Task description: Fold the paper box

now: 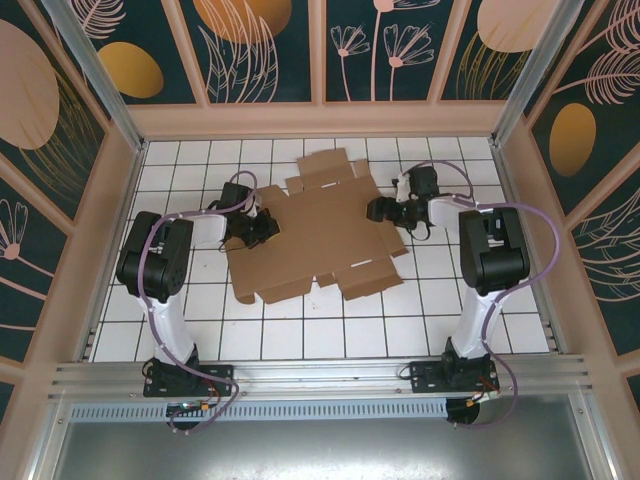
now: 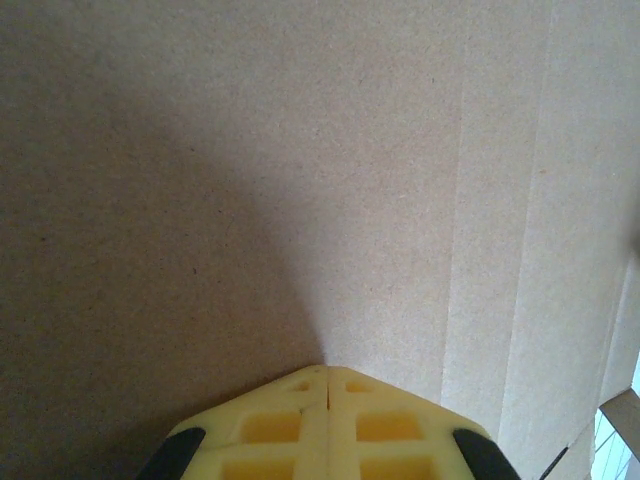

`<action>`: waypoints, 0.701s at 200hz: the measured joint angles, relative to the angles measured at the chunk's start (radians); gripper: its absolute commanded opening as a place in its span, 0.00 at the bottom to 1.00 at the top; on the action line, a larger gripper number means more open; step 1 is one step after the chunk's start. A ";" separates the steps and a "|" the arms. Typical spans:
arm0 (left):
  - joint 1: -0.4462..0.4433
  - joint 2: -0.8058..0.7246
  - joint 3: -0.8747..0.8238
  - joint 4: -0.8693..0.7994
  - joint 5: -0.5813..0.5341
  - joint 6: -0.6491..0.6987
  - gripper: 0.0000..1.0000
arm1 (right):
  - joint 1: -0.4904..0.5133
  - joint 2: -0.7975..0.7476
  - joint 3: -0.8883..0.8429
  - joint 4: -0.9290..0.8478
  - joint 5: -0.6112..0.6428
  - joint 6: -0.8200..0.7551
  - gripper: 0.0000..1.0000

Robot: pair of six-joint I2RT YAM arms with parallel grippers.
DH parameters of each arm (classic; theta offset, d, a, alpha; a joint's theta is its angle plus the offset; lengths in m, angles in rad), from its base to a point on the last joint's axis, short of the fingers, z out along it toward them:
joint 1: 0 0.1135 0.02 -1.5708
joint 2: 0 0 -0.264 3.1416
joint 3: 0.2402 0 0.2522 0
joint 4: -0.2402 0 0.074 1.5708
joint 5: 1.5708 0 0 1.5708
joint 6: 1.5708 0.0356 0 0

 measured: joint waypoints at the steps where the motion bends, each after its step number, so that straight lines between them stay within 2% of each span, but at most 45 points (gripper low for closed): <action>1: 0.000 0.000 0.000 0.000 0.000 0.000 0.00 | -0.001 0.000 -0.001 0.002 -0.003 0.000 0.83; 35: 0.001 0.003 0.002 0.001 0.003 0.001 0.00 | -0.056 0.004 -0.053 0.110 -0.172 0.027 0.77; 81: 0.003 0.003 0.003 0.000 0.002 0.009 0.00 | -0.066 0.022 -0.105 0.201 -0.352 0.091 0.60; 120: 0.003 0.003 0.003 0.000 0.000 0.019 0.00 | -0.056 0.023 -0.116 0.189 -0.387 0.112 0.51; 140: 0.003 0.003 0.003 0.000 -0.002 0.019 0.00 | -0.052 0.022 -0.118 0.180 -0.367 0.115 0.35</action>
